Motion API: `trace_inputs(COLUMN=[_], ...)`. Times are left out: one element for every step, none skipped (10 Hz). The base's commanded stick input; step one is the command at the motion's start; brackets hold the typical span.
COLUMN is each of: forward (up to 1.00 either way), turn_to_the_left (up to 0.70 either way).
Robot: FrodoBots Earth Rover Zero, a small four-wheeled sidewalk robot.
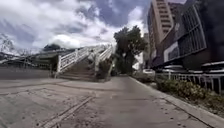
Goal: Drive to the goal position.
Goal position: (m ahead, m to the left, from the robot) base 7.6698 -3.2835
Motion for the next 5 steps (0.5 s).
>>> trace_inputs(forward=[0.70,0.70,0.70,0.70,0.70], turn_to_the_left=[0.00,0.00,0.00,0.00,0.00])
